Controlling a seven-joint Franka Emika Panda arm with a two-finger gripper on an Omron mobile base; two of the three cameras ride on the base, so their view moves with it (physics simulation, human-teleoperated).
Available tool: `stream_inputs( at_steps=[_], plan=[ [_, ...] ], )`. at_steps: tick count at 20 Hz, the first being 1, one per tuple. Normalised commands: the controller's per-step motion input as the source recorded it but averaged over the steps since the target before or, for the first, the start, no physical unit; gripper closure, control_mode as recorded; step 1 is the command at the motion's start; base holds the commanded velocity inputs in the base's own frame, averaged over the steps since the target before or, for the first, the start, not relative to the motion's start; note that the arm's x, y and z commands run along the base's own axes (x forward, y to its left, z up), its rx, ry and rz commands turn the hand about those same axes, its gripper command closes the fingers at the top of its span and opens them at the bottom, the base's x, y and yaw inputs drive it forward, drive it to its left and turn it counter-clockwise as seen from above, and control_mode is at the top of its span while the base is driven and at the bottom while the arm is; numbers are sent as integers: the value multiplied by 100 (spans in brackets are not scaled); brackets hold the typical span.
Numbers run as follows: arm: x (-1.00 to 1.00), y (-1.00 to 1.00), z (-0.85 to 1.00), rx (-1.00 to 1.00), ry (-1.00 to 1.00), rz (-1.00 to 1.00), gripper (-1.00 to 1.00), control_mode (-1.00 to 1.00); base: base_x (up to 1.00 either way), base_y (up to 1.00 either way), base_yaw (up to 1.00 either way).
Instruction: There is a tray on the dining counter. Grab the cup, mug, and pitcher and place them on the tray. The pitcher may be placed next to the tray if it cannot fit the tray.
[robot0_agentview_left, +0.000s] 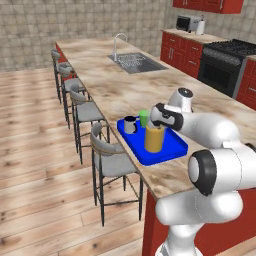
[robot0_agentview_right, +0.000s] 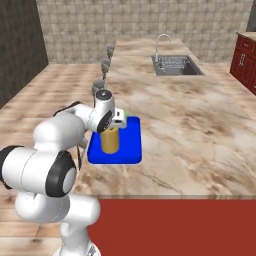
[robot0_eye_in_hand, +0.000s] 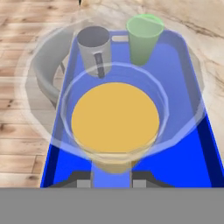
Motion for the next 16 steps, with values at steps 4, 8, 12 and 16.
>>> stream_inputs(
  at_steps=[4,8,12,16],
  plan=[
    [10,0,-21,0,0,0,100,-100,0,0,0],
    [25,0,-2,0,0,0,100,-100,0,0,0],
    [1,0,0,0,0,0,100,-100,0,0,0],
    [0,0,0,0,0,0,100,-100,0,0,0]
  ],
)
